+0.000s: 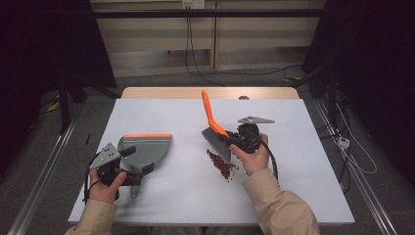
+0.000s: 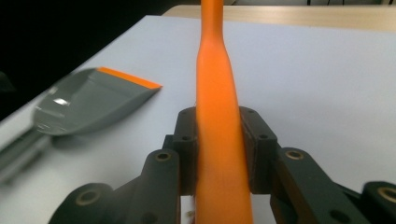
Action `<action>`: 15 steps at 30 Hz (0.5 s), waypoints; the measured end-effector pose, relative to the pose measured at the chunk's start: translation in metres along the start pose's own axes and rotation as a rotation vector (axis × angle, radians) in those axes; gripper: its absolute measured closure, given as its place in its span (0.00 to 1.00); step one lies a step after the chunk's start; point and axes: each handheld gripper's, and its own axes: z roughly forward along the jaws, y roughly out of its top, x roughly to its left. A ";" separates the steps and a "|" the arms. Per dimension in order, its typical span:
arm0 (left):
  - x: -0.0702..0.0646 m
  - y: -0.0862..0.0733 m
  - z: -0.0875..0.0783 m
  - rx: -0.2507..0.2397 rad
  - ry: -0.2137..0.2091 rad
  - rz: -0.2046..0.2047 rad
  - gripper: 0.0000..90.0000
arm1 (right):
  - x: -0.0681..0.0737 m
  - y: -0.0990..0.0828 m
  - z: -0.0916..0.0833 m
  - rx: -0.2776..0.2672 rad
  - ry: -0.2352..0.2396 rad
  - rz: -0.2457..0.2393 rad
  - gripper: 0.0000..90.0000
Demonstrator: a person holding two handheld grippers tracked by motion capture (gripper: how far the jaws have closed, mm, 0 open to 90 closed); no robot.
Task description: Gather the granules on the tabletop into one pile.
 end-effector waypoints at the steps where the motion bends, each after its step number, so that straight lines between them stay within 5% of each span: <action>1: 0.000 0.000 0.000 0.000 0.001 0.000 0.05 | -0.004 0.001 0.003 0.001 -0.004 -0.043 0.79; 7: 0.001 -0.001 0.001 0.004 0.002 -0.005 0.05 | -0.021 0.004 0.021 0.036 0.014 -0.271 0.79; 15: 0.003 -0.002 -0.001 0.007 0.007 -0.007 0.05 | -0.024 -0.006 0.033 0.059 0.140 -0.525 0.79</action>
